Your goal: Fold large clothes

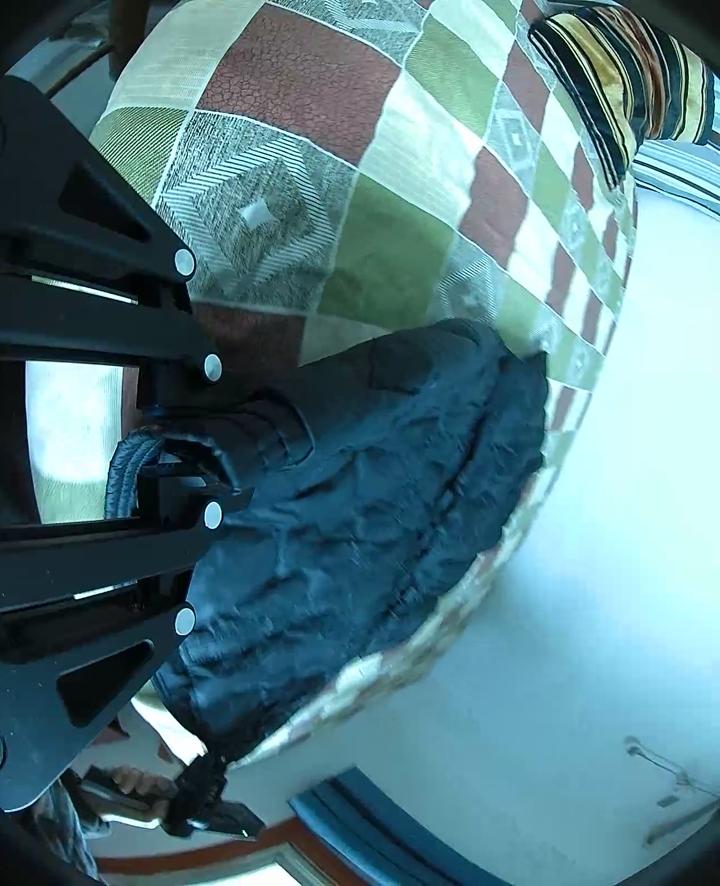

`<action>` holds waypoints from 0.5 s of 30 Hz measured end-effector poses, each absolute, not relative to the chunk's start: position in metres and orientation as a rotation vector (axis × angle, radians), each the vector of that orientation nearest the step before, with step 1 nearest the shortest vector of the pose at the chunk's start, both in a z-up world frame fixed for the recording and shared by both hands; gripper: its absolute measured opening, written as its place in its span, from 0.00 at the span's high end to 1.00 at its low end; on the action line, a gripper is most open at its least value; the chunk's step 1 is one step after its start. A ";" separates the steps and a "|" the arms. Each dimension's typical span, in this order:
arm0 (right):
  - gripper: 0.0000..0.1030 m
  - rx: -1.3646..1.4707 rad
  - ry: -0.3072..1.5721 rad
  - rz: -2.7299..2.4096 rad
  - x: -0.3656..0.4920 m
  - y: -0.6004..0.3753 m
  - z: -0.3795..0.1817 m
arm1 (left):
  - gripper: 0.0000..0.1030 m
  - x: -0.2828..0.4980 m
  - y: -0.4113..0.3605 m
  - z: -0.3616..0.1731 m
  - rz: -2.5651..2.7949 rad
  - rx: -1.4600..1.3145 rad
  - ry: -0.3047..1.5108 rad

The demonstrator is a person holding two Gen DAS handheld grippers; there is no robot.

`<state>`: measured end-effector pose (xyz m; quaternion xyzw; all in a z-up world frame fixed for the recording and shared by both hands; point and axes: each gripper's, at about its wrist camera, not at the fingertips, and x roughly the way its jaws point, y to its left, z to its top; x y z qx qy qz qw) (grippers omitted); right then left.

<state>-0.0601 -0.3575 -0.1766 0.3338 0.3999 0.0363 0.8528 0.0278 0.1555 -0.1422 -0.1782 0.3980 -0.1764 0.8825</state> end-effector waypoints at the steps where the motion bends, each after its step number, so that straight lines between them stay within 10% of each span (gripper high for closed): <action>1: 0.90 0.726 0.828 0.091 -0.058 -0.361 -0.173 | 0.90 0.028 0.156 -0.136 -0.373 -0.382 0.813; 15: 0.91 0.780 0.723 0.202 0.058 -0.384 -0.130 | 0.90 0.150 0.153 -0.088 -0.368 -0.443 0.744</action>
